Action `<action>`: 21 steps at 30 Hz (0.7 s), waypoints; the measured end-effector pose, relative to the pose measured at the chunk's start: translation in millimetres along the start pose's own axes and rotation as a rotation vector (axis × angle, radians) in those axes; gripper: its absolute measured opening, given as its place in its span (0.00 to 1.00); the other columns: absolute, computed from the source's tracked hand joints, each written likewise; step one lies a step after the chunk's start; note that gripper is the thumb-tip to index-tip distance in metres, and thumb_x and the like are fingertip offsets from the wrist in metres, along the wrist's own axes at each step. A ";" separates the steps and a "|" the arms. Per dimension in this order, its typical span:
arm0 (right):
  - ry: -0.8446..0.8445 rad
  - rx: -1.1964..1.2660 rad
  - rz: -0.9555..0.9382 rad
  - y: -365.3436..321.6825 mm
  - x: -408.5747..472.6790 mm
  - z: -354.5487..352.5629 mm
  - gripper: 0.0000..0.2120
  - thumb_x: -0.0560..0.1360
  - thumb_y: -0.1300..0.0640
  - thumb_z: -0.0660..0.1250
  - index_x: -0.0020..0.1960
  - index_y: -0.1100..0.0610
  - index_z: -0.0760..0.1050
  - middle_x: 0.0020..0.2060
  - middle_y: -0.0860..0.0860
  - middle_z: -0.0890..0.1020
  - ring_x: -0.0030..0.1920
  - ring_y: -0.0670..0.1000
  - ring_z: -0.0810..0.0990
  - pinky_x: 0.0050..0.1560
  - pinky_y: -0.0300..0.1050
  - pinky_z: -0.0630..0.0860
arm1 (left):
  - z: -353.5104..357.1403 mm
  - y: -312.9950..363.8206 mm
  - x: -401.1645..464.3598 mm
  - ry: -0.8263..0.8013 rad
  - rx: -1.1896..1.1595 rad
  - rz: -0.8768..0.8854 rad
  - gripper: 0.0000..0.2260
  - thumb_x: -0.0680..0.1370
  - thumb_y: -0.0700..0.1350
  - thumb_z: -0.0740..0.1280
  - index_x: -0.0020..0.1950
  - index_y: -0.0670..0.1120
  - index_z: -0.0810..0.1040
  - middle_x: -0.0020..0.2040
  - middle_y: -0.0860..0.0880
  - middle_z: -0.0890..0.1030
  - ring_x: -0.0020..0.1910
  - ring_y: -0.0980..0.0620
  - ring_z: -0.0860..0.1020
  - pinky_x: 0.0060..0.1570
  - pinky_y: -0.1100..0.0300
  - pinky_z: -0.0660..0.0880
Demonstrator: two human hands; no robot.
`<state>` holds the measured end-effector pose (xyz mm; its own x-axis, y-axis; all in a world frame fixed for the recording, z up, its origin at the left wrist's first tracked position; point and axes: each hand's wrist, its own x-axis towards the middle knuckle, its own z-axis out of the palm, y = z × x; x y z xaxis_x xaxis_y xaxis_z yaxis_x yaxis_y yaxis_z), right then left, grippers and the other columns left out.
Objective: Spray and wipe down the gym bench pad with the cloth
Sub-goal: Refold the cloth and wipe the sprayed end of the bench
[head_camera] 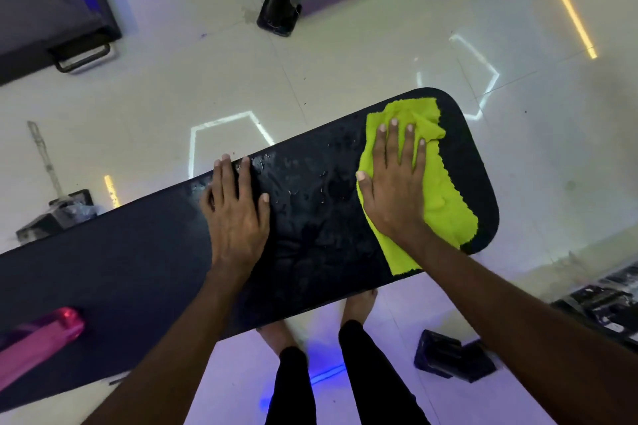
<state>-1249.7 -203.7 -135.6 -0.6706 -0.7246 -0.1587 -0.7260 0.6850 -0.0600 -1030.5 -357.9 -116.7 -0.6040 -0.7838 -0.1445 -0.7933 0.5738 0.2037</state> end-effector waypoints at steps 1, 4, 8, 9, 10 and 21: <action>-0.005 -0.011 -0.062 -3.7 8.5 0.4 0.38 0.84 0.41 0.49 0.86 0.62 0.45 0.86 0.62 0.48 0.85 0.68 0.47 0.83 0.70 0.49 | 3.3 -6.7 -3.8 -0.011 0.049 0.017 0.29 0.85 0.53 0.52 0.85 0.44 0.57 0.86 0.40 0.54 0.85 0.43 0.53 0.77 0.42 0.56; -0.021 -0.003 -0.226 2.8 19.2 0.0 0.37 0.85 0.40 0.48 0.86 0.60 0.44 0.86 0.60 0.46 0.86 0.64 0.44 0.84 0.68 0.47 | 13.7 -12.1 -4.1 -0.010 0.126 0.050 0.29 0.86 0.54 0.50 0.86 0.46 0.52 0.86 0.41 0.51 0.86 0.43 0.51 0.77 0.43 0.56; 0.035 0.086 0.003 25.6 -22.7 2.1 0.35 0.85 0.43 0.50 0.86 0.59 0.47 0.86 0.58 0.51 0.86 0.60 0.49 0.85 0.64 0.49 | 19.7 -13.1 -5.4 0.017 0.139 0.034 0.30 0.85 0.55 0.50 0.86 0.47 0.51 0.86 0.41 0.51 0.86 0.43 0.52 0.78 0.43 0.57; 0.043 0.104 0.095 23.1 -37.1 3.5 0.35 0.85 0.44 0.51 0.86 0.60 0.48 0.86 0.58 0.52 0.86 0.61 0.50 0.85 0.65 0.49 | 20.5 -12.9 -6.1 0.024 0.138 0.034 0.30 0.85 0.55 0.51 0.86 0.47 0.50 0.86 0.41 0.51 0.86 0.43 0.52 0.79 0.43 0.57; 0.037 0.104 0.165 16.5 -46.3 4.3 0.35 0.85 0.44 0.51 0.86 0.60 0.48 0.86 0.59 0.52 0.86 0.62 0.50 0.84 0.66 0.50 | 21.0 -12.7 -6.6 0.035 0.136 0.032 0.30 0.85 0.55 0.51 0.86 0.47 0.50 0.86 0.41 0.52 0.86 0.44 0.52 0.79 0.43 0.57; -0.038 0.023 -0.276 -73.5 44.9 -3.9 0.36 0.85 0.40 0.45 0.86 0.59 0.48 0.86 0.58 0.52 0.86 0.64 0.49 0.83 0.70 0.48 | 23.5 -13.8 -7.3 0.053 0.137 0.040 0.30 0.85 0.55 0.49 0.86 0.47 0.49 0.86 0.42 0.50 0.86 0.44 0.50 0.81 0.44 0.56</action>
<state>-1227.0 -286.9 -134.4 -0.4413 -0.8810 -0.1703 -0.8764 0.4639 -0.1288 -1017.0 -354.6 -141.2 -0.6331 -0.7692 -0.0869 -0.7741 0.6288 0.0738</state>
